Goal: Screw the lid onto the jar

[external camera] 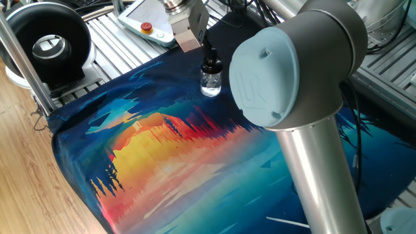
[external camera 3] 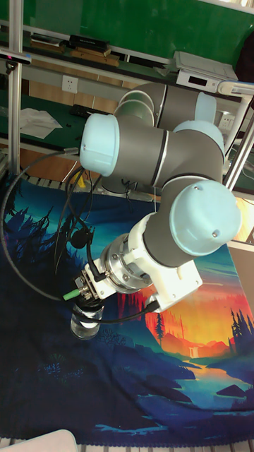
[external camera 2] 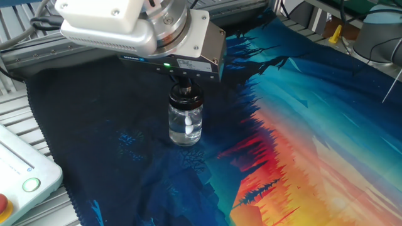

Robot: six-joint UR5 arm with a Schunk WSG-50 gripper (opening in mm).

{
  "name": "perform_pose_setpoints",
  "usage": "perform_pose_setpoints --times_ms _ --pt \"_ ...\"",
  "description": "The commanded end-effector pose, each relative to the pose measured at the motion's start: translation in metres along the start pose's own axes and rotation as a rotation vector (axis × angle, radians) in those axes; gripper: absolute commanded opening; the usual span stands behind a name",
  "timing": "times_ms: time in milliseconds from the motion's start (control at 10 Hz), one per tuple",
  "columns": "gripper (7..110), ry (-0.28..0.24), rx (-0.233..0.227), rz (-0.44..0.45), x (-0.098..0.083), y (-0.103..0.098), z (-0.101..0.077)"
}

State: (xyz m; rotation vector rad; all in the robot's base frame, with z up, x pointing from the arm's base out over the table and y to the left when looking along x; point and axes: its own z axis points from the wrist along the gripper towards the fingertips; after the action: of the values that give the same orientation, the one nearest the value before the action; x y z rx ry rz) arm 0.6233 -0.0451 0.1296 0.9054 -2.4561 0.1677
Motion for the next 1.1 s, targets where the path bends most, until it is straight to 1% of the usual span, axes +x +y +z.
perform_pose_setpoints --times_ms 0,400,500,600,800,1000 --pt "7 -0.016 -0.020 0.000 -0.001 0.001 -0.004" --pt "7 -0.023 -0.034 0.013 -0.005 0.004 0.000" --pt "7 -0.021 -0.040 0.016 -0.004 0.005 0.002" --pt "7 -0.016 -0.056 0.021 -0.002 0.009 0.001" --pt "7 -0.011 -0.066 0.033 0.000 0.011 -0.001" --pt "7 -0.023 -0.078 0.039 -0.004 0.011 0.004"
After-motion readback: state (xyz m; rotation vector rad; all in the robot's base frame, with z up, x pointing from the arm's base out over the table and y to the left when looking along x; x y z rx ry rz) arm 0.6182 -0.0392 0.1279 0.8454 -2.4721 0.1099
